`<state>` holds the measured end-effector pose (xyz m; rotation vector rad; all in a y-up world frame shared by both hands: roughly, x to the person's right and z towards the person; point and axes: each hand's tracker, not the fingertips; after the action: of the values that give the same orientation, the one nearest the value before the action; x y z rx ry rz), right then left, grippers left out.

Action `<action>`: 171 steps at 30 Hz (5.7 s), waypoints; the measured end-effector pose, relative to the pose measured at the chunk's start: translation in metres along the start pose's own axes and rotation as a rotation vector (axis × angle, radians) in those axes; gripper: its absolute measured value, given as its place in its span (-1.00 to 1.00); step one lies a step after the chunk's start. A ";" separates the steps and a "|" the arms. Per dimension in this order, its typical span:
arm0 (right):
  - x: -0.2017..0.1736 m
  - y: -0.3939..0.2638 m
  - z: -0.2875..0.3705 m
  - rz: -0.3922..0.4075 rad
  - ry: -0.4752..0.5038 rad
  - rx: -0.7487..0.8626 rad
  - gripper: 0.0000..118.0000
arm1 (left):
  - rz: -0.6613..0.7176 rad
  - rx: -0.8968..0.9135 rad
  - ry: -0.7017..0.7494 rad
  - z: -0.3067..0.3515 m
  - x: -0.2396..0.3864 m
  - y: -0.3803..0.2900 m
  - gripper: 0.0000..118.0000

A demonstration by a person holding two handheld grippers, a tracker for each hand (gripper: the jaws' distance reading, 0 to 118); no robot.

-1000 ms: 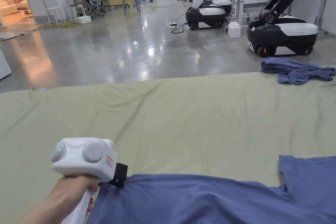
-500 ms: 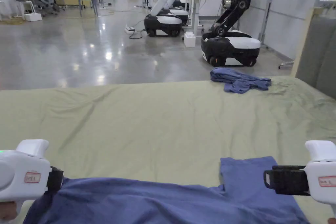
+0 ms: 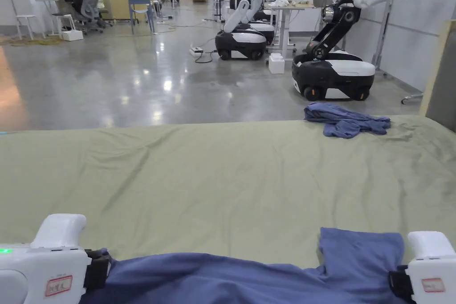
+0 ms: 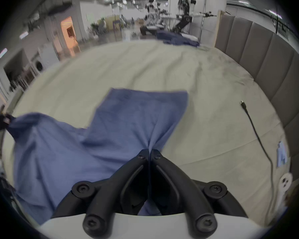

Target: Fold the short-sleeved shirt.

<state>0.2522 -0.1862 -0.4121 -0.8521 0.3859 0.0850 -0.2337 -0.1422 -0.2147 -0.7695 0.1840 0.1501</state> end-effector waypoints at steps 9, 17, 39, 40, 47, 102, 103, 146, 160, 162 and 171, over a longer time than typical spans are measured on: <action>-0.048 -0.088 0.157 0.005 0.081 0.677 -0.94 | 0.102 0.504 0.175 0.122 0.034 -0.072 -0.94; -0.079 -0.165 0.294 0.019 0.096 0.877 -0.94 | 0.072 0.799 0.215 0.250 0.077 -0.166 -0.94; -0.061 0.030 0.225 -0.019 0.207 0.745 -0.94 | 0.071 0.647 0.061 0.185 0.006 -0.009 -0.94; -0.062 0.063 0.220 -0.022 0.187 0.769 -0.94 | 0.087 0.656 0.042 0.178 0.001 0.027 -0.94; -0.063 0.233 0.247 -0.028 0.126 0.971 -0.94 | 0.108 0.780 0.111 0.184 -0.017 0.213 -0.94; -0.027 -0.196 0.260 0.047 0.005 0.351 0.99 | 0.068 0.139 0.194 0.246 -0.025 -0.228 0.97; -0.029 -0.194 0.272 0.053 -0.013 0.422 0.99 | 0.086 0.230 0.207 0.257 -0.020 -0.224 0.97; -0.036 -0.204 0.231 -0.005 0.037 0.180 1.00 | 0.078 -0.185 0.064 0.198 -0.026 -0.231 -0.93; -0.038 -0.234 0.187 0.089 0.054 0.014 -0.76 | 0.144 -0.143 0.052 0.217 -0.018 -0.236 -0.93; -0.038 -0.229 0.203 0.069 0.065 0.096 -0.81 | 0.191 -0.101 0.050 0.225 -0.020 -0.232 -0.93; -0.045 -0.117 0.200 0.088 0.115 0.244 -0.84 | 0.260 0.106 0.084 0.186 -0.045 -0.151 -0.93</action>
<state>0.2968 -0.1107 -0.1933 -0.6003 0.5311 0.0689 -0.2267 -0.1214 0.0280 -0.6442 0.3694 0.3522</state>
